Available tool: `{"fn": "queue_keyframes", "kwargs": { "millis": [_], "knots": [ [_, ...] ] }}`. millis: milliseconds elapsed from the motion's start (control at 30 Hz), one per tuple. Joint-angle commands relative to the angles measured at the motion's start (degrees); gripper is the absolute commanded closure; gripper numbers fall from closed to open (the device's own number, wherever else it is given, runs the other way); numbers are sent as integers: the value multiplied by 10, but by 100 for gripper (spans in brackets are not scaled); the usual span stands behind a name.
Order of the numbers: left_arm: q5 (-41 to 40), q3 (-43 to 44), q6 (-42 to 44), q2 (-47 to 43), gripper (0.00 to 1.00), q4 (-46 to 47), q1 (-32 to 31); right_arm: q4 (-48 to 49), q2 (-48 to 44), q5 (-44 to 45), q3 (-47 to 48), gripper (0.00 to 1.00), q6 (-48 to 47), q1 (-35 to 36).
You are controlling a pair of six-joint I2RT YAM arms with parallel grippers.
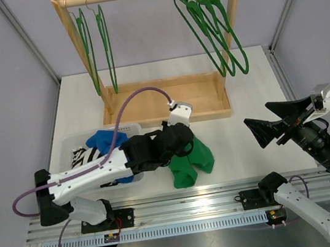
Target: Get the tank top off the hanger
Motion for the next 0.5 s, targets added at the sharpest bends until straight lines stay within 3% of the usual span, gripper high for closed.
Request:
{"fn": "queue_keyframes", "kwargs": {
  "millis": [0, 333, 467],
  "knots": [
    [-110, 61, 20, -45, 100, -84, 4, 12, -4, -2, -1, 1, -6, -1],
    [-225, 158, 28, -139, 100, -215, 21, 16, 1, -6, -3, 1, -3, -1],
    [-248, 162, -13, -161, 100, -289, 55, 21, 2, -10, -4, 1, -2, -1]
  ]
}}
